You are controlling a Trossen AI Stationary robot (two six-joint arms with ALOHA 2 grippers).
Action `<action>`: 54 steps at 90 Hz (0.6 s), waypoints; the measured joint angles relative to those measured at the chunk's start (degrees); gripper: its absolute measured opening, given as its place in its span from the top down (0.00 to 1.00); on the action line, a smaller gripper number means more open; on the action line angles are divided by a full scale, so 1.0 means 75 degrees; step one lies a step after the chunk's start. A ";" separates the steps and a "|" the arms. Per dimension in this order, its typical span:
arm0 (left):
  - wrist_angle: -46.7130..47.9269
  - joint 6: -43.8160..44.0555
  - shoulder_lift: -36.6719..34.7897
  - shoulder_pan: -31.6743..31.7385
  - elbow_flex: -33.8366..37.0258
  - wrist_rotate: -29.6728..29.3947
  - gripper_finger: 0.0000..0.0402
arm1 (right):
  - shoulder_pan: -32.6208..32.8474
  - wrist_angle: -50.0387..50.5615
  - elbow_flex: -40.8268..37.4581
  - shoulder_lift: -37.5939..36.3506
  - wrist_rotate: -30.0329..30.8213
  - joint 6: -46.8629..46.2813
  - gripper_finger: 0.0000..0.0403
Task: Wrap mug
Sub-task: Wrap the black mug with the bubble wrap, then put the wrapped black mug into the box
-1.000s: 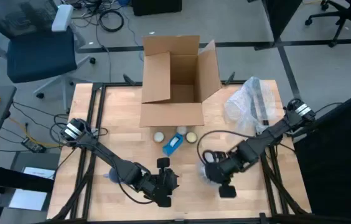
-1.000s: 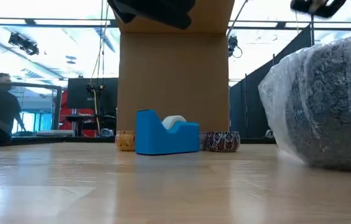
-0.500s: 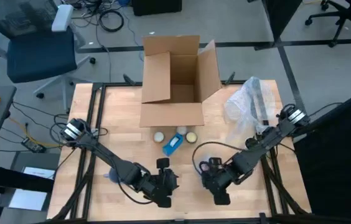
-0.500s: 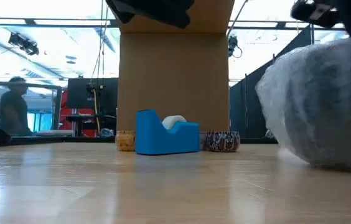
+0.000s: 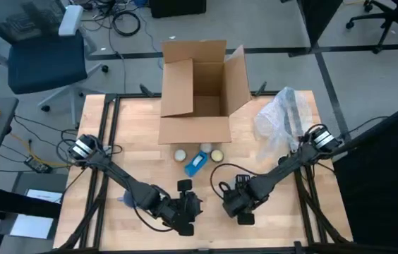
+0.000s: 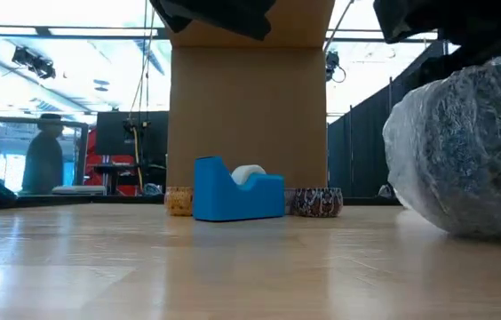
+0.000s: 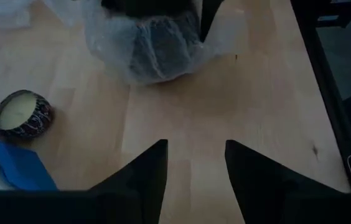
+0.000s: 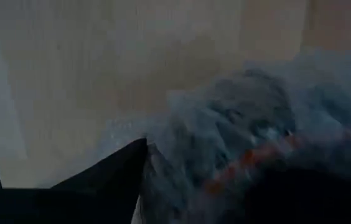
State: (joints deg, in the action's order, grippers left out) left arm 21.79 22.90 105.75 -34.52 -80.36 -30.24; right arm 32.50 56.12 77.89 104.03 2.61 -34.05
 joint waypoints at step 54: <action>-0.0001 0.0032 0.0000 -0.0006 0.0000 0.0000 0.63 | 0.0227 -0.0171 -0.0356 -0.0320 -0.0101 -0.0963 0.40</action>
State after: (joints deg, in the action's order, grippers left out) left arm 21.78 23.14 105.75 -34.57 -80.36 -30.24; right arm 34.20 54.84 75.22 101.63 1.86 -41.27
